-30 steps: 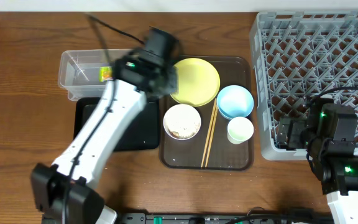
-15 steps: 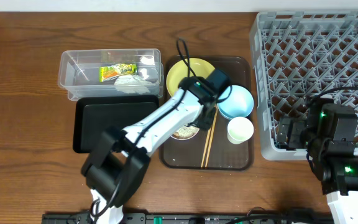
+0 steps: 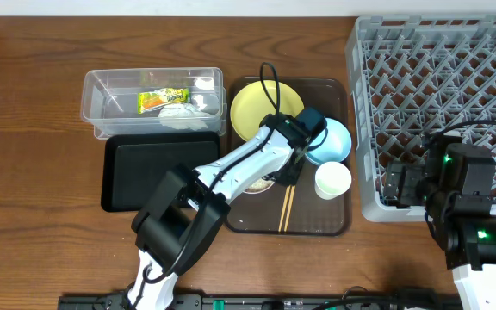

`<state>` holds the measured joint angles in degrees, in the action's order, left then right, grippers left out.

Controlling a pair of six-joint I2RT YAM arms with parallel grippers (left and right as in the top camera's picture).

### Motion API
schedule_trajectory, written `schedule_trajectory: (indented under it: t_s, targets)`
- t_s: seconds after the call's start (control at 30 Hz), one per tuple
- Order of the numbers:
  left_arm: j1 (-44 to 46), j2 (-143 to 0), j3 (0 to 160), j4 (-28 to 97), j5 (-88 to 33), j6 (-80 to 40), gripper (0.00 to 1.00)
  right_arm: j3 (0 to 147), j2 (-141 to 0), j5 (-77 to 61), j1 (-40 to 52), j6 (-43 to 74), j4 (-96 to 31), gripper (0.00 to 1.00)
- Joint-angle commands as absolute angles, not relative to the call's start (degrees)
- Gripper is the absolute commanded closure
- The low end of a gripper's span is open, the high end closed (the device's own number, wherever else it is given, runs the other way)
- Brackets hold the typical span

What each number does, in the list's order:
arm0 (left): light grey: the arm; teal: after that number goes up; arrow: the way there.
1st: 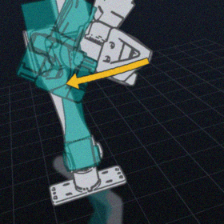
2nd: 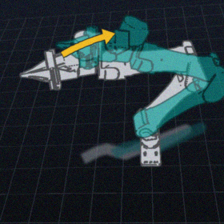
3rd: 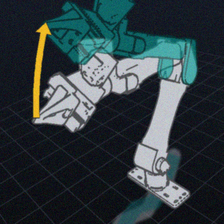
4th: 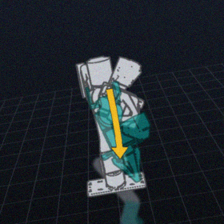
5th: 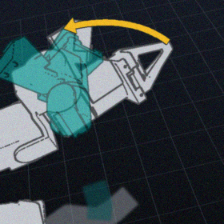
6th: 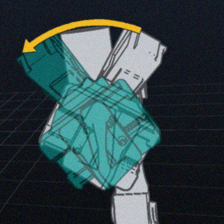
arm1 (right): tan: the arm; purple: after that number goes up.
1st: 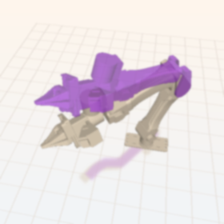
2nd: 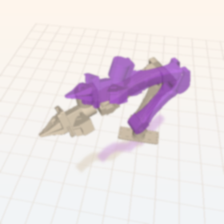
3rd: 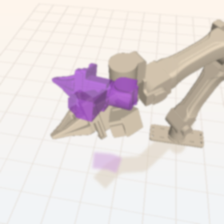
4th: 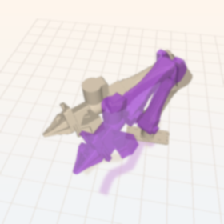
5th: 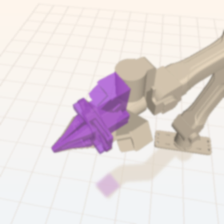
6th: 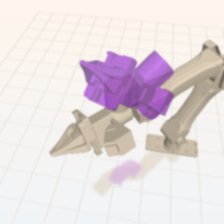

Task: Sort waste into correct bins and load items into the dishwasher rack
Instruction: 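Grasp the rim of the white rice bowl with the left gripper, then lift the rice bowl and move it over the black tray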

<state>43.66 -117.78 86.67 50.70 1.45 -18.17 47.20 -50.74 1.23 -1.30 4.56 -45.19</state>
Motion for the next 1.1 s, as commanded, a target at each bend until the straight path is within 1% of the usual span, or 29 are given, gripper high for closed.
schedule_trajectory:
  t_s: [0.0,0.17,0.2,0.23,0.3,0.37,0.63,0.87,1.07]
  targets:
    - [43.8,-118.8,86.1,50.5,1.5,-18.3,0.73,48.4,-50.5,1.0,-0.3,5.1,-45.3,0.01]
    - [43.9,-119.1,86.1,50.5,1.5,-18.5,0.79,48.4,-50.5,1.0,-0.3,5.1,-45.3,0.01]
    - [43.9,-119.1,86.1,50.5,1.5,-18.5,0.81,48.4,-50.5,1.0,-0.3,5.1,-45.3,0.01]
    - [43.9,-119.1,86.1,50.5,1.5,-18.5,0.86,48.4,-50.5,1.0,-0.3,5.1,-45.3,0.01]
    - [43.9,-119.1,86.1,50.7,1.5,-18.5,0.92,48.4,-50.5,1.0,-0.3,5.1,-45.3,0.01]
    - [43.9,-119.1,86.1,50.7,1.5,-18.5,0.94,48.4,-50.5,1.0,-0.3,5.1,-45.4,0.01]
    - [43.8,-116.3,86.5,52.7,3.1,-18.5,0.94,48.4,-50.5,1.0,-0.3,5.1,-45.5,0.01]
    - [43.2,-107.1,87.2,56.5,4.1,-16.6,0.94,48.4,-50.5,1.0,-0.3,5.1,-45.4,0.01]
    - [38.4,-99.3,87.2,59.7,2.2,-16.1,0.94,48.4,-50.5,1.0,-0.3,5.1,-45.4,0.01]
